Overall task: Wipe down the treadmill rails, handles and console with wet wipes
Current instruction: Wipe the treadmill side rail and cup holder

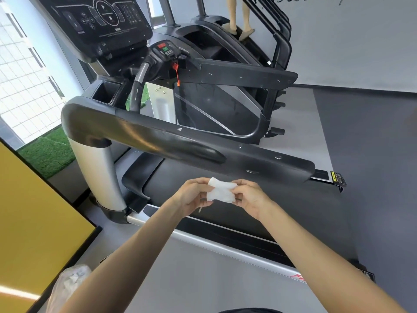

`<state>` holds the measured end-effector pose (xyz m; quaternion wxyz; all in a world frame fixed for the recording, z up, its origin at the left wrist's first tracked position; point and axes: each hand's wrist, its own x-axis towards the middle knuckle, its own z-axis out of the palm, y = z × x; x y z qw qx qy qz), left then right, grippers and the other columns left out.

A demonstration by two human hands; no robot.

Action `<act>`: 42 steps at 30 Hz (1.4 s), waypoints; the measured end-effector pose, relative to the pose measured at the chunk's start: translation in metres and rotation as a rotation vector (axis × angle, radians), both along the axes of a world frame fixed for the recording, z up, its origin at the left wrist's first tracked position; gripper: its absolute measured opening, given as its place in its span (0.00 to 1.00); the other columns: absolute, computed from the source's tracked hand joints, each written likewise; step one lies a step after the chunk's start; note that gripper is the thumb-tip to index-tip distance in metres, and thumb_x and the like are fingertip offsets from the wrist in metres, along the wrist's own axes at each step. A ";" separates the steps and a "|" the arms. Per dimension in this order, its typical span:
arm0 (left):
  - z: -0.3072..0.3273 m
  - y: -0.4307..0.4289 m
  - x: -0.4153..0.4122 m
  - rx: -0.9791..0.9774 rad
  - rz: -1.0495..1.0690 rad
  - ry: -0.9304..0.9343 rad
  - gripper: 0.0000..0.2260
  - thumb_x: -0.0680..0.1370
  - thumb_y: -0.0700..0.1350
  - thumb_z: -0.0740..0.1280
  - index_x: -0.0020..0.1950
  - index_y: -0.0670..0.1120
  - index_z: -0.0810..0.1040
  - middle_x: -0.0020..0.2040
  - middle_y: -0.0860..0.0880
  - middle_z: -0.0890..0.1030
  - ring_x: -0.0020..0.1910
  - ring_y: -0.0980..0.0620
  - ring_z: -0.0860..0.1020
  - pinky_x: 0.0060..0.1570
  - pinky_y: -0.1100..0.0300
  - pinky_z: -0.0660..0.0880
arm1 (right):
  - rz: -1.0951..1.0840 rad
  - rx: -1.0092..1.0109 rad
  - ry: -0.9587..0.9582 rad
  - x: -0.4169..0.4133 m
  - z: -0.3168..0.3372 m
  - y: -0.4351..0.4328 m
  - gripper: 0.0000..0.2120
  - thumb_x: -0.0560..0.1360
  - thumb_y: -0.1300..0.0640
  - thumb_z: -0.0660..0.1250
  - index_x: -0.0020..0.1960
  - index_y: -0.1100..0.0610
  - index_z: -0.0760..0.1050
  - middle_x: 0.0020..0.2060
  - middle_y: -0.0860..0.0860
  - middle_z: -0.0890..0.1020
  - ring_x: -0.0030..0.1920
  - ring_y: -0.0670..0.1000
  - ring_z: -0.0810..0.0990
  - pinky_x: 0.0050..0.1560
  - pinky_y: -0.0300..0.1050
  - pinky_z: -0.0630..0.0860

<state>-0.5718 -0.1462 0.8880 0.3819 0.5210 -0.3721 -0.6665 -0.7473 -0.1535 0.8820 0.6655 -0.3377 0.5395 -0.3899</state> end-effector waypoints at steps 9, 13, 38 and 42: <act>0.010 -0.010 -0.014 -0.153 -0.072 -0.188 0.11 0.79 0.36 0.58 0.51 0.44 0.80 0.45 0.46 0.81 0.46 0.50 0.79 0.43 0.58 0.76 | 0.075 -0.040 0.060 -0.016 -0.004 -0.004 0.08 0.73 0.66 0.70 0.50 0.56 0.78 0.49 0.56 0.81 0.51 0.54 0.80 0.50 0.47 0.77; -0.002 -0.009 -0.027 -0.072 -0.003 -0.123 0.13 0.80 0.52 0.62 0.61 0.47 0.74 0.52 0.47 0.81 0.51 0.51 0.81 0.53 0.53 0.76 | -0.102 -0.126 0.095 -0.014 -0.004 -0.007 0.10 0.72 0.71 0.68 0.47 0.57 0.78 0.42 0.53 0.79 0.47 0.52 0.79 0.52 0.49 0.77; -0.037 -0.069 -0.118 -0.805 0.277 -0.869 0.09 0.76 0.32 0.64 0.51 0.41 0.81 0.46 0.46 0.79 0.43 0.46 0.78 0.41 0.57 0.73 | 0.088 -0.945 1.596 -0.072 -0.015 -0.039 0.31 0.70 0.65 0.72 0.71 0.67 0.66 0.71 0.64 0.67 0.72 0.62 0.66 0.70 0.59 0.56; -0.034 -0.069 -0.077 -0.702 0.540 -0.907 0.06 0.78 0.38 0.64 0.47 0.41 0.81 0.43 0.46 0.76 0.41 0.43 0.76 0.39 0.63 0.64 | 0.028 -0.919 1.607 -0.077 -0.018 -0.036 0.32 0.71 0.64 0.70 0.72 0.67 0.64 0.72 0.66 0.63 0.73 0.63 0.62 0.72 0.60 0.56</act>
